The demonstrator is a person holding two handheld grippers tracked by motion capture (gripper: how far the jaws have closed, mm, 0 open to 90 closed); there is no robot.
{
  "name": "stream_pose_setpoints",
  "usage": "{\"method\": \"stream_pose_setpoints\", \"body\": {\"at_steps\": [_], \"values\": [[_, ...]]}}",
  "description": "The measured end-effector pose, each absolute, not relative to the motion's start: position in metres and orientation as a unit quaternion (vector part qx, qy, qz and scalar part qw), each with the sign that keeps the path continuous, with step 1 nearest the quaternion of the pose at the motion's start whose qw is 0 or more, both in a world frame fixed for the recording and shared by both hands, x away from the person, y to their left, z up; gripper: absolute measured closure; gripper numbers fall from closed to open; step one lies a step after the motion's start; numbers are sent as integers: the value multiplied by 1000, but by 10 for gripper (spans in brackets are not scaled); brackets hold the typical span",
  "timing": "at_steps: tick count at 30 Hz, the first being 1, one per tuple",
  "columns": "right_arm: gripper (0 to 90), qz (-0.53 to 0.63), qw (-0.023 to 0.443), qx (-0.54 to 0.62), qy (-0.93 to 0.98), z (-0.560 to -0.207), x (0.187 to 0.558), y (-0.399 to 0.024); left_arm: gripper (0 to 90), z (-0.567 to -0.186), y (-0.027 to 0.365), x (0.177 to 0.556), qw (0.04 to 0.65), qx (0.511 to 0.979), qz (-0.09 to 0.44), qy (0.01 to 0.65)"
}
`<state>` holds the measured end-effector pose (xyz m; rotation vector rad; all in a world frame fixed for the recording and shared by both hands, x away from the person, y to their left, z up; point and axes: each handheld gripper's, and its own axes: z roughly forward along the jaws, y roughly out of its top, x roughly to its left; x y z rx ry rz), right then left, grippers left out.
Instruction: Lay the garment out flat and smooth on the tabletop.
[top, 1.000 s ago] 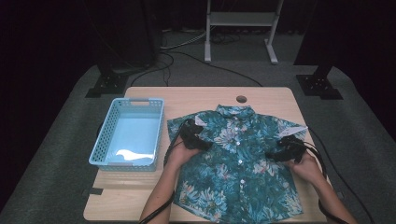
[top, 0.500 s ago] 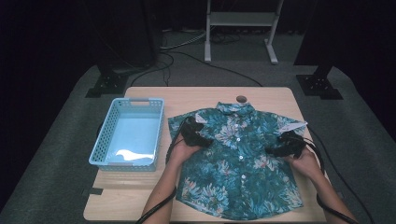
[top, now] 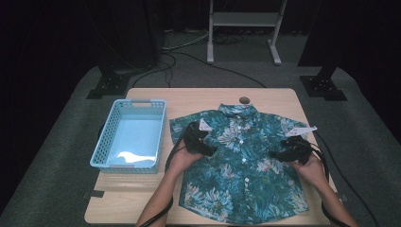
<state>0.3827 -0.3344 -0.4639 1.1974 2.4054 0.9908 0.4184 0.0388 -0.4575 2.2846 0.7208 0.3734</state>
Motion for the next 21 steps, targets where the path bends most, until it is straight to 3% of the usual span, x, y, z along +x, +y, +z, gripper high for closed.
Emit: {"method": "stream_pose_setpoints", "body": {"at_steps": [21], "values": [[223,366,140,390,833,-460,331,-337,95,-449,50,349,378,885,159,220]]}}
